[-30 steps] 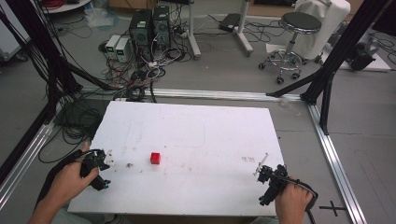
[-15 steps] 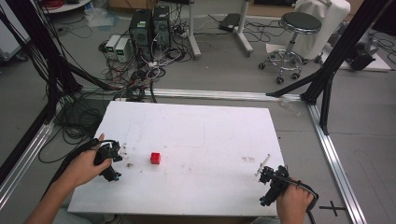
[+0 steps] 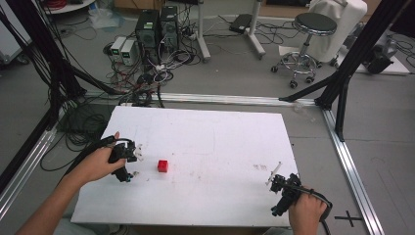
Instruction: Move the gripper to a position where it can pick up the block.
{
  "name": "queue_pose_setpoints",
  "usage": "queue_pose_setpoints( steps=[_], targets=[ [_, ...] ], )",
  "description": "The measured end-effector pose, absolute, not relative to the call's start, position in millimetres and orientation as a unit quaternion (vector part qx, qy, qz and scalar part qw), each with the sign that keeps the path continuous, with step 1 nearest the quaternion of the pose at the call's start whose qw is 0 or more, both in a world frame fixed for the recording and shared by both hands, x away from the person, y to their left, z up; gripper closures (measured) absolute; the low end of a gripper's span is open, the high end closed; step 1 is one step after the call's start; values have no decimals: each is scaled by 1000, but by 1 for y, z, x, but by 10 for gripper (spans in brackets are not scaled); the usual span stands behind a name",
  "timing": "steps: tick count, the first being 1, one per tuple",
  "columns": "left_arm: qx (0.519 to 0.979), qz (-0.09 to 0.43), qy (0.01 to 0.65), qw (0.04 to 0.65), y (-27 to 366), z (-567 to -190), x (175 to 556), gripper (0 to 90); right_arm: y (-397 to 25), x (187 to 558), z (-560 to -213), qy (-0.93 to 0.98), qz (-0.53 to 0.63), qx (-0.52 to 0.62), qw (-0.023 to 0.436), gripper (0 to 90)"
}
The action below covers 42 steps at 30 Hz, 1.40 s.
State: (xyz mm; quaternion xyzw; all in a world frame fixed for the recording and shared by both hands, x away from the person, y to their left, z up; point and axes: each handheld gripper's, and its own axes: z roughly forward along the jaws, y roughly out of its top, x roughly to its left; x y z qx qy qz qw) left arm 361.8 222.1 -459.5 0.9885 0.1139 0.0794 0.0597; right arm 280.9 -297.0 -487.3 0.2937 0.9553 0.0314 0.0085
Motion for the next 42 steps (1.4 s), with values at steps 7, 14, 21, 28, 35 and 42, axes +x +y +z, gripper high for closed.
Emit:
queue_pose_setpoints(
  steps=[7,14,21,28,35,42],
  targets=[
    [989,89,89,73,209,-459,370,221,-296,282,-489,956,32,291,6,18],
    [994,75,42,66,188,-460,379,221,-296,282,-488,957,34,288,8,18],
    [996,70,13,62,172,-463,386,221,-296,282,-488,956,34,290,6,18],
    [996,64,-13,67,162,-471,393,221,-296,282,-489,956,35,291,6,18],
    [996,56,-31,64,151,-479,396,221,-295,283,-490,957,35,288,6,18],
    [995,44,-59,64,138,-484,400,221,-296,282,-491,957,33,290,6,18]
  ],
)
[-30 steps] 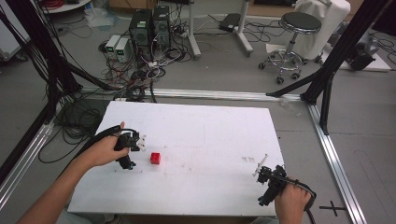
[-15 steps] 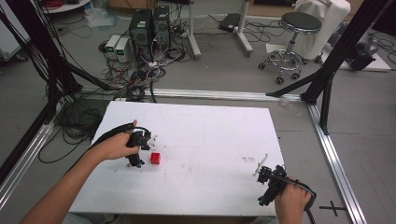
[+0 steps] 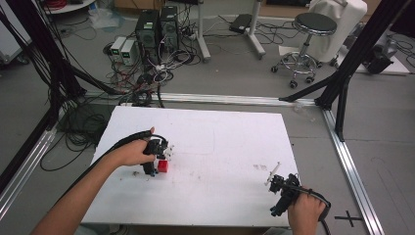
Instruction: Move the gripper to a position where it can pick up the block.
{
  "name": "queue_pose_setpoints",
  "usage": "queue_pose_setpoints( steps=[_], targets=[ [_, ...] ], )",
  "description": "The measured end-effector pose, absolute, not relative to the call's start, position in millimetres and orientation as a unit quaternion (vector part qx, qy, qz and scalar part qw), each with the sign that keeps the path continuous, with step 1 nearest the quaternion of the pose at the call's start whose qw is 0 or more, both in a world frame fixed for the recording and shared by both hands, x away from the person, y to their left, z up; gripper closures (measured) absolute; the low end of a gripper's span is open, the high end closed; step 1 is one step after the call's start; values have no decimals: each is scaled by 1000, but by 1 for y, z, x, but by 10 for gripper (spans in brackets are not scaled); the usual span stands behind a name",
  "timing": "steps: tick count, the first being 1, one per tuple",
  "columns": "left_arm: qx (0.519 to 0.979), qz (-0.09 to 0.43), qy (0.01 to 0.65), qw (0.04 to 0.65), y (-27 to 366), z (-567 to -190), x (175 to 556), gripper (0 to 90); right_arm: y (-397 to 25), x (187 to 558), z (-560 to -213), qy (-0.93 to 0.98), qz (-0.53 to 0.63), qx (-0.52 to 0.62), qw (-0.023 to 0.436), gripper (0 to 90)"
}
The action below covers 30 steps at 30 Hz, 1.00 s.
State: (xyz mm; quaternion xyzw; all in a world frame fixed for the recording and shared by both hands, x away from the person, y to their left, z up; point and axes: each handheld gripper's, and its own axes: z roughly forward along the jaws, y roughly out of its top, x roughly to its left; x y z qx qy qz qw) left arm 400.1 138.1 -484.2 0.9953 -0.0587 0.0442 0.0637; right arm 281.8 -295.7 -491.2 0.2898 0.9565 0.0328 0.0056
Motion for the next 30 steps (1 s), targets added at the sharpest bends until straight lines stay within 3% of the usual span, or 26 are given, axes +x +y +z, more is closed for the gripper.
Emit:
queue_pose_setpoints(
  steps=[30],
  targets=[
    [997,6,-74,37,124,-509,411,223,-295,282,-493,958,32,286,2,18]
  ],
)
